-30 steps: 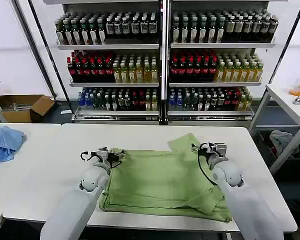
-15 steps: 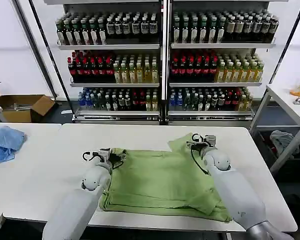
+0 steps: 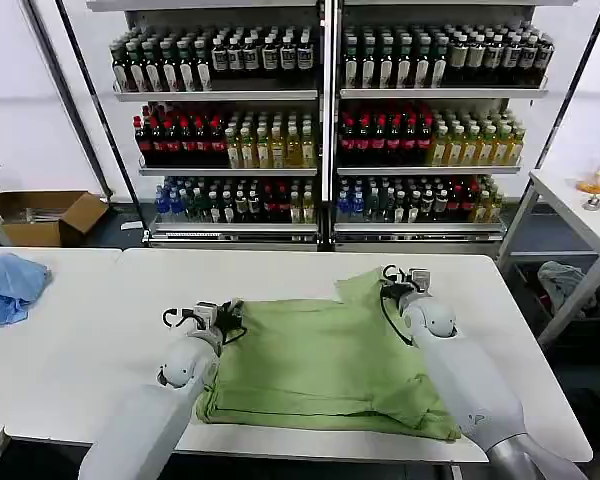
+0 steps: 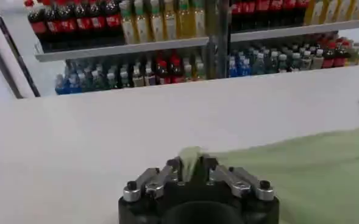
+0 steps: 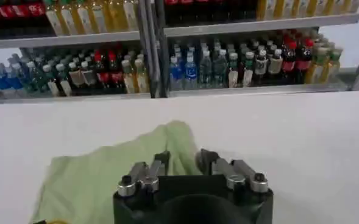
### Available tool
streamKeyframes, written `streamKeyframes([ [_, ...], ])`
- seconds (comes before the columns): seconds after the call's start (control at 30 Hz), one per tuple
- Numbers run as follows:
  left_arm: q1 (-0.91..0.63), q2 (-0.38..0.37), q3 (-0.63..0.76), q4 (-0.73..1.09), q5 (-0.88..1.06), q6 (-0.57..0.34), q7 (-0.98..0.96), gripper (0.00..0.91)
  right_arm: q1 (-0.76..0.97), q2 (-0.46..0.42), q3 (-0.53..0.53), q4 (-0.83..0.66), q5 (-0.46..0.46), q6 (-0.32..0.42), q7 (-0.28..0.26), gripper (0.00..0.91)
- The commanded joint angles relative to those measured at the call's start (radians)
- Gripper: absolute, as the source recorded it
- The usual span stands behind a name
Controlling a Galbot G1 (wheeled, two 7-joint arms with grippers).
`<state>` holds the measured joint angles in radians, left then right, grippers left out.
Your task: Fold and organize the clothes.
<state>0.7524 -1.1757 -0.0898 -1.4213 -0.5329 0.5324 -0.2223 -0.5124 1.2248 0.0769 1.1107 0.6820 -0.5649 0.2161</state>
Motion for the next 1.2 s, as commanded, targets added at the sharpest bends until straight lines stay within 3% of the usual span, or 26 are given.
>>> streamKeyframes([
  [0.03, 0.013, 0.009, -0.014, -0.036, -0.053, -0.029, 0.004, 0.03, -0.034, 0.003, 0.0, 0.071, -0.002, 0.032, -0.001, 0.0],
  [0.33, 0.054, 0.039, -0.047, -0.124, -0.11, -0.054, 0.001, 0.03, -0.137, -0.05, 0.055, 0.278, -0.001, 0.085, -0.004, 0.0],
  [0.57, 0.11, 0.076, -0.074, -0.232, -0.153, -0.046, -0.004, 0.03, -0.247, -0.119, 0.122, 0.533, 0.023, 0.06, 0.01, 0.0],
  [0.9, 0.209, 0.147, -0.125, -0.393, -0.203, -0.021, -0.006, 0.03, -0.451, -0.211, 0.258, 0.769, 0.068, 0.036, 0.026, 0.0],
  [1.2, 0.324, 0.203, -0.182, -0.491, -0.229, -0.007, -0.001, 0.03, -0.689, -0.221, 0.411, 0.974, 0.089, 0.019, 0.035, 0.0],
])
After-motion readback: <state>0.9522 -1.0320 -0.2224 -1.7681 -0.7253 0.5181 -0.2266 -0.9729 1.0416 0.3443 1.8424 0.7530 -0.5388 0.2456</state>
